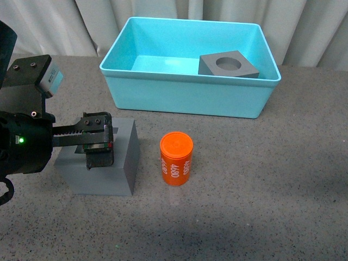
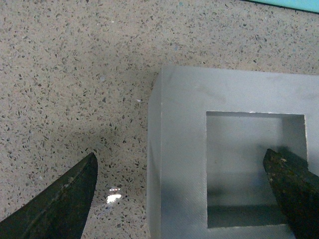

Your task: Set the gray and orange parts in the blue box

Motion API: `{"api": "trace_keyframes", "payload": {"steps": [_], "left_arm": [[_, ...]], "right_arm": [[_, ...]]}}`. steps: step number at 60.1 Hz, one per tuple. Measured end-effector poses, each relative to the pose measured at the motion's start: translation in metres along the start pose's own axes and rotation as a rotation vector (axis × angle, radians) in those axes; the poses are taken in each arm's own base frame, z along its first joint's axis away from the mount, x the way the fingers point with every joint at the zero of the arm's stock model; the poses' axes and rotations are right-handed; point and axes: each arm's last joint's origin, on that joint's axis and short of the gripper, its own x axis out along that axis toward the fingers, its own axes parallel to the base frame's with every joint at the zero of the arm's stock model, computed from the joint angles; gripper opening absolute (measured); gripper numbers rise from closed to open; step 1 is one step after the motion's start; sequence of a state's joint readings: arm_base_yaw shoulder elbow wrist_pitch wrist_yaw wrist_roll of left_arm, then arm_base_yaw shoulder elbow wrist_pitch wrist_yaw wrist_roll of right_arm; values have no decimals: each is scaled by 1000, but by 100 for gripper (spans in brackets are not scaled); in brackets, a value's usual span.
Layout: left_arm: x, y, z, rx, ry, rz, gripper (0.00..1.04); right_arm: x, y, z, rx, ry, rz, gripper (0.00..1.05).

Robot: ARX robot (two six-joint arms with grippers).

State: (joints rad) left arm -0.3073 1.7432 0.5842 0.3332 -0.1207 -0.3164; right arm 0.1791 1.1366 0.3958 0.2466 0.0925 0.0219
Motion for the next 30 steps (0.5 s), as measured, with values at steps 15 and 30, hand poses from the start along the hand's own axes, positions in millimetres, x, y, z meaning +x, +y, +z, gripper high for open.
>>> {"api": "trace_keyframes", "payload": {"steps": [15, 30], "left_arm": [[1, 0, 4, 3, -17, 34, 64], [0, -2, 6, -3, -15, 31, 29]], "right_arm": [[0, 0, 0, 0, 0, 0, 95], [0, 0, 0, 0, 0, 0, 95]]}}
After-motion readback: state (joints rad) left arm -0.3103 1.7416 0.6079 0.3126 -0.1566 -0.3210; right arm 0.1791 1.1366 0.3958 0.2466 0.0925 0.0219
